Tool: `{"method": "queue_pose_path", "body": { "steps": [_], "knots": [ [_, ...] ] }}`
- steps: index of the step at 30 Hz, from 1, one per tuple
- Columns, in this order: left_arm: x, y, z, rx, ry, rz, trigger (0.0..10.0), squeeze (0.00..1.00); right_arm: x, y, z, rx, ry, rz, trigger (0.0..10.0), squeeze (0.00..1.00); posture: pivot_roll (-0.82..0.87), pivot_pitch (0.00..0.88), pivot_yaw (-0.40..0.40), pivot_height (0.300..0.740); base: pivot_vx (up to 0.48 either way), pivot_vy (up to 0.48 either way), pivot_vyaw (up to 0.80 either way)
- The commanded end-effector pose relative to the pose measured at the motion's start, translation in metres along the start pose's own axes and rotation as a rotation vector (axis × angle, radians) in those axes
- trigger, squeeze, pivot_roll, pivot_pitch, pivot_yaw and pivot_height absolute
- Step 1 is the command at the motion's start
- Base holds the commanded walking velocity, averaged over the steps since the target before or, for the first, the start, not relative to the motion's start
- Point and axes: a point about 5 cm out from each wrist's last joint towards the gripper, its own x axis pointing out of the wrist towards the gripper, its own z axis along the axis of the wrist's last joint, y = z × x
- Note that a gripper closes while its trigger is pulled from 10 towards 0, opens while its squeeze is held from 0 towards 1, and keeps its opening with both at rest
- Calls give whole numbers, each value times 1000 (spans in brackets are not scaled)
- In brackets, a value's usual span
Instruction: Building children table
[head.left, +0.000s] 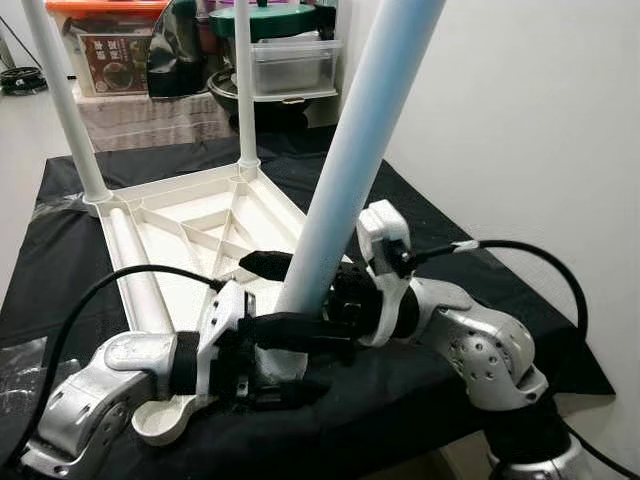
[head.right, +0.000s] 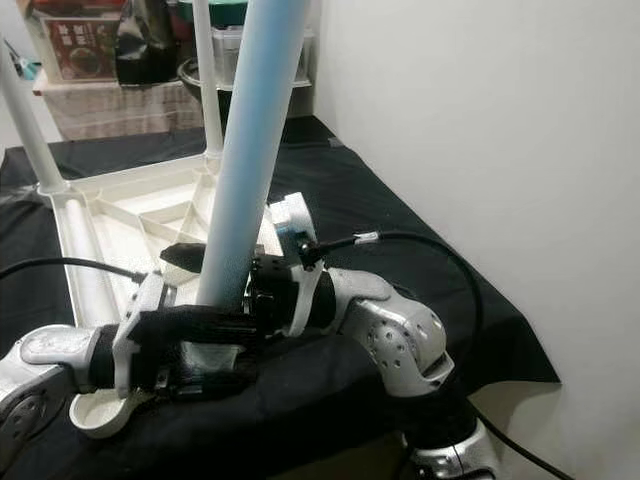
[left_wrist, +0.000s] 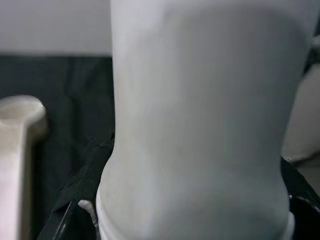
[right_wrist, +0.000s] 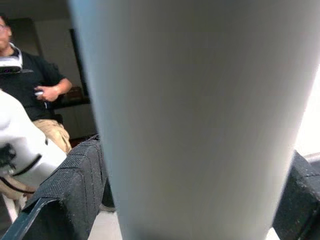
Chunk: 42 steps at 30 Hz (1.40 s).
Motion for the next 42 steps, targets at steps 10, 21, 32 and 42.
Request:
{"method": "queue_pose_path", "body": {
  "steps": [10,21,32,42],
  "knots": [
    [5,-9,-1,-19,20,-64,10000,0,1,7,11,-7,-10,121,10000,0,-20,0,-60,740,0,0,0],
    [5,-11,1,-22,20,-100,10000,0,3,18,-3,75,-11,205,0,0,-20,0,-61,740,0,0,0],
    [5,-12,1,-3,24,-109,10000,0,2,15,-6,99,-31,190,0,0,-21,0,-61,740,0,0,0],
    [-5,22,24,60,-188,214,10000,1000,-6,1,5,37,-72,67,0,0,-23,0,-63,740,0,0,0]
  ]
}}
